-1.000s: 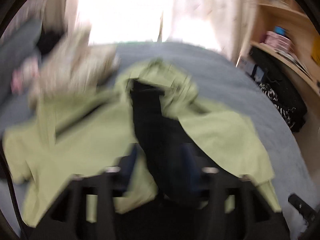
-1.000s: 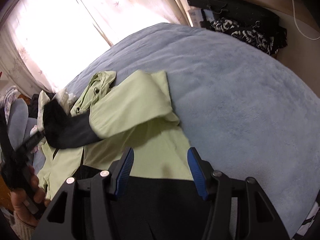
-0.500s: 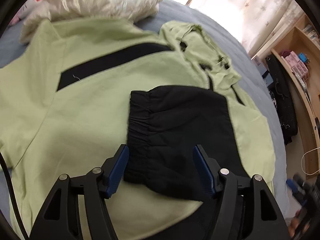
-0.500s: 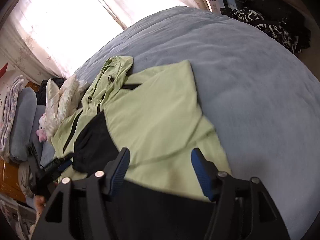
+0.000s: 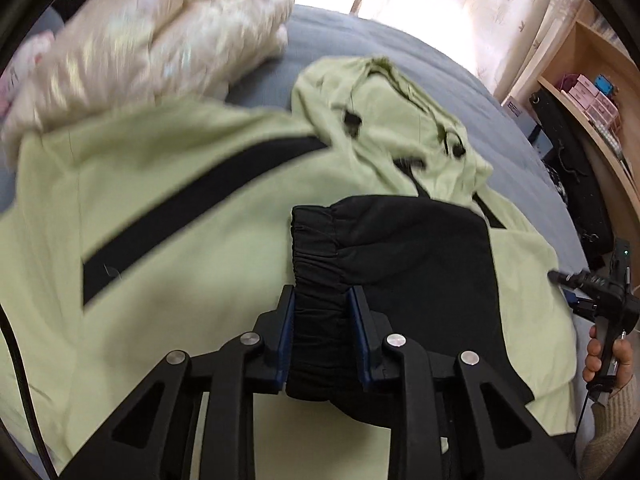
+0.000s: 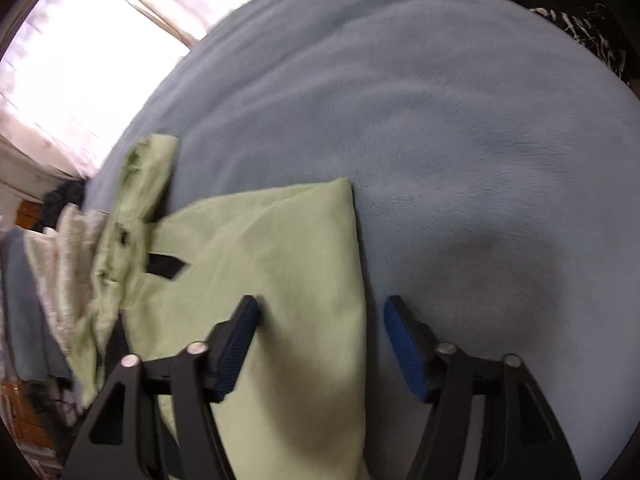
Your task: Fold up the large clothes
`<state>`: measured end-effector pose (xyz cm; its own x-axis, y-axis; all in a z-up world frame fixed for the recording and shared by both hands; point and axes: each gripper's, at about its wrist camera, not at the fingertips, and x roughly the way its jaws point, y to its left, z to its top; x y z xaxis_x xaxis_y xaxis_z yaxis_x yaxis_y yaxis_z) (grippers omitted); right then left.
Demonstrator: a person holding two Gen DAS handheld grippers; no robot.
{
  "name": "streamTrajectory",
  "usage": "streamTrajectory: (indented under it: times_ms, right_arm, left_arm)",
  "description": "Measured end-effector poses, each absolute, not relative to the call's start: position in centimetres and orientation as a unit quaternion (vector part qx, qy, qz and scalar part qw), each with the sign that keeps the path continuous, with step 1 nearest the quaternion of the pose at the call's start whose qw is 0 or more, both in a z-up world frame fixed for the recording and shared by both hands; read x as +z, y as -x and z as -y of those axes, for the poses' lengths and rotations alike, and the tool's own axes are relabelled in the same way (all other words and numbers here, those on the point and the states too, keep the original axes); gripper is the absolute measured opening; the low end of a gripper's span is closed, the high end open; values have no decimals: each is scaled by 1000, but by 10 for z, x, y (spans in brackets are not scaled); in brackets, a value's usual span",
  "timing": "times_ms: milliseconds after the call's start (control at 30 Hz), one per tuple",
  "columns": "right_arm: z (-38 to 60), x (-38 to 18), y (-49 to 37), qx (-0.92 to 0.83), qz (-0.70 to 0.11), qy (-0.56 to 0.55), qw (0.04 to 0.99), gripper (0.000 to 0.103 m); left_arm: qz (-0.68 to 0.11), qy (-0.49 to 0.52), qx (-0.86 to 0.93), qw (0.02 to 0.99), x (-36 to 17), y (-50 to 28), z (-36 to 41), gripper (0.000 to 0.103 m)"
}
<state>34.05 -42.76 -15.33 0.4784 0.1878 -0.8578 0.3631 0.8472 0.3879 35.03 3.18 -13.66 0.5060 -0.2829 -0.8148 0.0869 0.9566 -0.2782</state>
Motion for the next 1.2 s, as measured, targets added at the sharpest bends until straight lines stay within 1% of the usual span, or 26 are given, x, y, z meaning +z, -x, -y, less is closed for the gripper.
streamTrajectory:
  times_ms: [33, 67, 133, 167, 200, 233, 300, 367, 433, 500, 600, 667, 733, 833, 933, 1033, 1067, 1133, 1200]
  right_arm:
    - [423, -154, -345, -55, -511, -253, 820, 9]
    - [420, -151, -348, -59, -505, -231, 829, 2]
    - [416, -134, -342, -74, -460, -208, 860, 2]
    - [417, -133, -340, -80, -451, -204, 865, 2]
    - [415, -137, -340, -90, -457, -193, 863, 2]
    - [412, -147, -341, -97, -477, -182, 854, 6]
    - [410, -154, -341, -97, -495, -178, 845, 9]
    - [411, -145, -332, -92, -495, -190, 843, 16]
    - [410, -131, -315, -82, -488, -199, 846, 29]
    - [403, -114, -296, -67, -475, -190, 856, 34]
    - [382, -98, -268, -41, -468, -169, 866, 34]
    - [357, -94, -256, -14, -469, -151, 870, 34]
    - [329, -92, -251, 7, -479, -130, 868, 34]
    - [280, -97, -244, 62, -480, -122, 866, 34]
    - [246, -109, -249, 80, -485, -115, 863, 34]
    - [236, -131, -260, 60, -508, -97, 854, 34]
    - [240, -139, -263, 49, -517, -94, 850, 32]
    - [253, -144, -262, 47, -510, -101, 853, 31]
    - [280, -138, -256, -12, -498, -73, 864, 31]
  left_arm:
    - [-478, 91, -100, 868, -133, -351, -31, 23]
    - [-473, 83, -96, 872, -131, -352, -30, 23]
    - [-477, 65, -85, 872, -137, -354, -28, 23]
    - [-486, 54, -79, 869, -144, -355, -26, 23]
    - [-495, 45, -72, 865, -151, -356, -24, 24]
    - [-500, 39, -69, 862, -157, -355, -23, 25]
    - [-496, 40, -65, 865, -157, -349, -25, 29]
    - [-495, 45, -67, 865, -152, -344, -28, 34]
    - [-488, 39, -68, 869, -141, -336, -31, 35]
    - [-469, 39, -72, 879, -125, -322, -34, 35]
    - [-475, 30, -74, 876, -111, -308, -27, 34]
    - [-487, 44, -86, 868, -107, -300, -16, 34]
    - [-483, 54, -106, 867, -106, -287, 2, 34]
    - [-474, 31, -112, 873, -115, -278, 38, 34]
    - [-497, 45, -113, 859, -138, -281, 66, 34]
    - [-506, 42, -93, 857, -158, -286, 75, 34]
    - [-501, 39, -92, 860, -158, -287, 75, 34]
    - [-498, 34, -93, 861, -157, -289, 71, 36]
    - [-496, 37, -84, 863, -157, -292, 60, 36]
